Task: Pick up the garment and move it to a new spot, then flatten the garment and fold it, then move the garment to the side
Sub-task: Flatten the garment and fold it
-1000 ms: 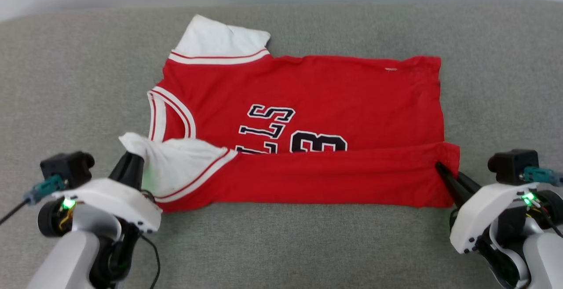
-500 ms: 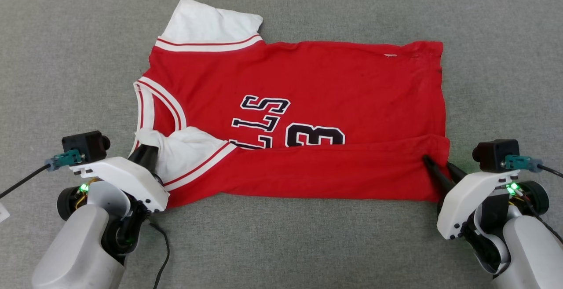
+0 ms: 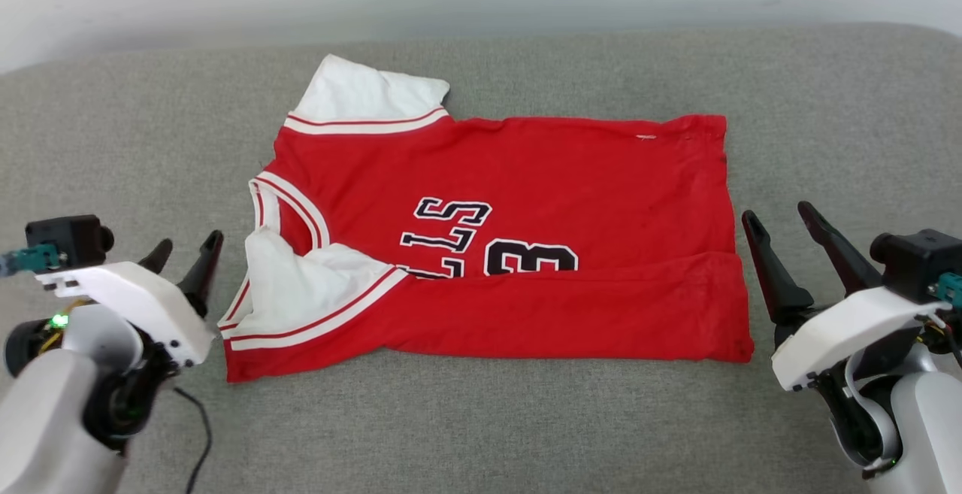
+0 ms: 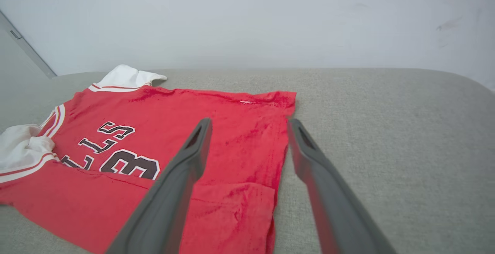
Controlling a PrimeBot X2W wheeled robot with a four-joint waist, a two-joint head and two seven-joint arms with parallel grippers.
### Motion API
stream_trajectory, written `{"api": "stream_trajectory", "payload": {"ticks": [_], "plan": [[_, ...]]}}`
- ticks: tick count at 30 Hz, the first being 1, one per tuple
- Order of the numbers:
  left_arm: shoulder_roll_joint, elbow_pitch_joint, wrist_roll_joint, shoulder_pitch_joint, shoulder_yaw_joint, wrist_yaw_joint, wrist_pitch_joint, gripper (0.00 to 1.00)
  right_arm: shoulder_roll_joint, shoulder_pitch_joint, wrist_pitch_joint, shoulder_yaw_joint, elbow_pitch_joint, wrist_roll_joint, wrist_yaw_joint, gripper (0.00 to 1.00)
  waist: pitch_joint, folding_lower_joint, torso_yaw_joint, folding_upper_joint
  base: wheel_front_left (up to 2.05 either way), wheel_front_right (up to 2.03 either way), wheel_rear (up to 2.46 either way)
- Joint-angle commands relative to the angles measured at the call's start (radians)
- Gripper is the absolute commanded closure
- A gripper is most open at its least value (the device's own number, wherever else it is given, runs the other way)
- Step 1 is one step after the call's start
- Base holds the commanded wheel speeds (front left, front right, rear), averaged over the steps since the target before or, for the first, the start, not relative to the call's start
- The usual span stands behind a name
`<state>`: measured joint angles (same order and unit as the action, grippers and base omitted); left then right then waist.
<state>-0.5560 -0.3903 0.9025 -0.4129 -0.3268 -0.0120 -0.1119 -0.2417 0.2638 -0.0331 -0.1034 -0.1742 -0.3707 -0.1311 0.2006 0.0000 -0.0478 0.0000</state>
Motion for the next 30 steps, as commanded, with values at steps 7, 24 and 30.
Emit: {"api": "stream_trajectory", "payload": {"ticks": [7,24,30], "plan": [[-0.16,0.181,0.053,0.091,-0.039,-0.014,-0.288,0.0,0.047,-0.083,-0.031,0.056,0.133,0.041,0.001,0.0,-0.022,0.0,-0.024,0.0,0.0,0.0,0.0],[-0.142,0.227,0.223,0.21,-0.057,-0.069,-0.496,0.35,0.102,-0.102,-0.087,0.099,0.198,0.032,0.001,0.0,0.087,0.0,-0.085,0.0,0.0,0.0,0.0],[-0.117,0.205,0.249,0.219,-0.056,-0.041,-0.483,1.0,0.073,-0.104,-0.166,0.136,0.192,-0.019,0.001,0.0,0.084,0.0,-0.084,0.0,0.0,0.0,0.0]]}}
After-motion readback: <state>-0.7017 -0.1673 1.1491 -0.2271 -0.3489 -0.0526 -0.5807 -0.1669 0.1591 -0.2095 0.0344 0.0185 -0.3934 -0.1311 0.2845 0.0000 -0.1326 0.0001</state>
